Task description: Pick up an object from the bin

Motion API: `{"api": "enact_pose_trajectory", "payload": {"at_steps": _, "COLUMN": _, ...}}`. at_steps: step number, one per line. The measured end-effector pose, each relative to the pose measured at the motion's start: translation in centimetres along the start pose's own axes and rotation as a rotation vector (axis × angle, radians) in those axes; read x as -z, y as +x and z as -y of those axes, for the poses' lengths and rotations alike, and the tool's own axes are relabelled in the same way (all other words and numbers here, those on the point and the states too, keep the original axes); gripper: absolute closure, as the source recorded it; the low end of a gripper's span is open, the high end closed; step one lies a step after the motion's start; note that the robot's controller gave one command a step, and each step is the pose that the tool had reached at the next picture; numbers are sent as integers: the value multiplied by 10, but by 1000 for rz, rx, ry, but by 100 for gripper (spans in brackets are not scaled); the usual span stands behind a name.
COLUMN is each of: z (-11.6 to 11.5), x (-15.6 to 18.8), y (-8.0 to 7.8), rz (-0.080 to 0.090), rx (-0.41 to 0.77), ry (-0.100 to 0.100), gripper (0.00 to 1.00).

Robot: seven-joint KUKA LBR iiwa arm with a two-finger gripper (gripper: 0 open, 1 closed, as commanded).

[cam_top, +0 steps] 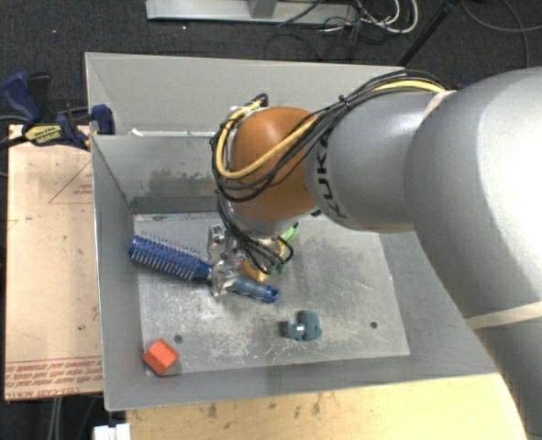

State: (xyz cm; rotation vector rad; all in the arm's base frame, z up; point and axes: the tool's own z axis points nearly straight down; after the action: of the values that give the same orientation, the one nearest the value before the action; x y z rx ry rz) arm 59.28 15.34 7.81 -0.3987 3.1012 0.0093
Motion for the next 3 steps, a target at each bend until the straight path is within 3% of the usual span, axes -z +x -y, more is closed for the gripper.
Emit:
{"api": "enact_pose_trajectory", "payload": {"at_steps": 1, "z": -3, "x": 74, "y": 6, "rz": -6, "rx": 2, "ry": 3, "gripper": 100}}
{"api": "enact_pose_trajectory", "payload": {"at_steps": 2, "z": -9, "x": 180, "y": 8, "rz": -5, "rx": 6, "ry": 4, "gripper": 100}}
{"api": "enact_pose_trajectory", "payload": {"at_steps": 3, "z": -8, "x": 42, "y": -13, "rz": -19, "rx": 289, "ry": 5, "gripper": 100}}
